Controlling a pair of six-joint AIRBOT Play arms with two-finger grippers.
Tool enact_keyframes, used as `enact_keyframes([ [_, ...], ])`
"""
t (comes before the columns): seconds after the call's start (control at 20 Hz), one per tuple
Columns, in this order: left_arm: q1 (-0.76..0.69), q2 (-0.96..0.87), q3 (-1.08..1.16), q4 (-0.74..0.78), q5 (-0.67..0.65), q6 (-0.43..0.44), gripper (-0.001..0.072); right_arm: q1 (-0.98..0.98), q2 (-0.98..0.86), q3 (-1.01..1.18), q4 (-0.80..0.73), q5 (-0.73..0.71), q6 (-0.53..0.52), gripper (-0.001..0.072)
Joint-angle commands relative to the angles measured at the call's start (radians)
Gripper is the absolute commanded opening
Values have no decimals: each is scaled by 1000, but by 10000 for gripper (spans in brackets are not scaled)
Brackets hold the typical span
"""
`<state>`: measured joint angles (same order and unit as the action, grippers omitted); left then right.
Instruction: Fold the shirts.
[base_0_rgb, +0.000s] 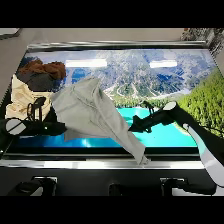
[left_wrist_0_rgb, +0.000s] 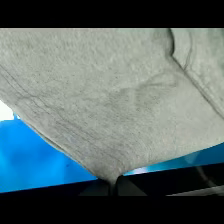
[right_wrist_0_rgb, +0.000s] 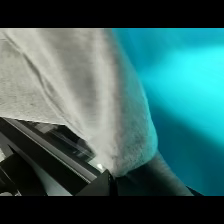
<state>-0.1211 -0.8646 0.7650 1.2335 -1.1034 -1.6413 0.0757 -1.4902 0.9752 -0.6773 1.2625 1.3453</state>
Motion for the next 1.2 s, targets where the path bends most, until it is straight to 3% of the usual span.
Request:
enact_keyframes([
  [0.0,2,71,156,66,3,3,25,-74,130,170,32,35,-13,41],
  [0.2,3,172,700,113,79,-40,26,-281,463,552,69,-229,31,42],
  [0.35,3,190,1049,108,195,-100,25,-332,706,734,-31,-430,37,41],
  [0.5,3,192,1155,26,196,-95,25,-332,862,749,-142,-529,160,41],
  [0.6,3,180,1154,61,169,-80,25,-332,900,749,-257,-538,269,41],
  [0.75,3,130,1130,122,76,-79,25,-332,890,749,-338,-443,304,41],
  [0.95,3,27,938,122,-69,-42,26,-332,755,747,-523,-40,340,41],
  [1.05,3,-36,758,122,-46,-43,27,-332,615,731,-563,124,342,41],
  [1.15,3,-117,577,122,34,-43,27,-298,466,668,-530,89,342,42],
])
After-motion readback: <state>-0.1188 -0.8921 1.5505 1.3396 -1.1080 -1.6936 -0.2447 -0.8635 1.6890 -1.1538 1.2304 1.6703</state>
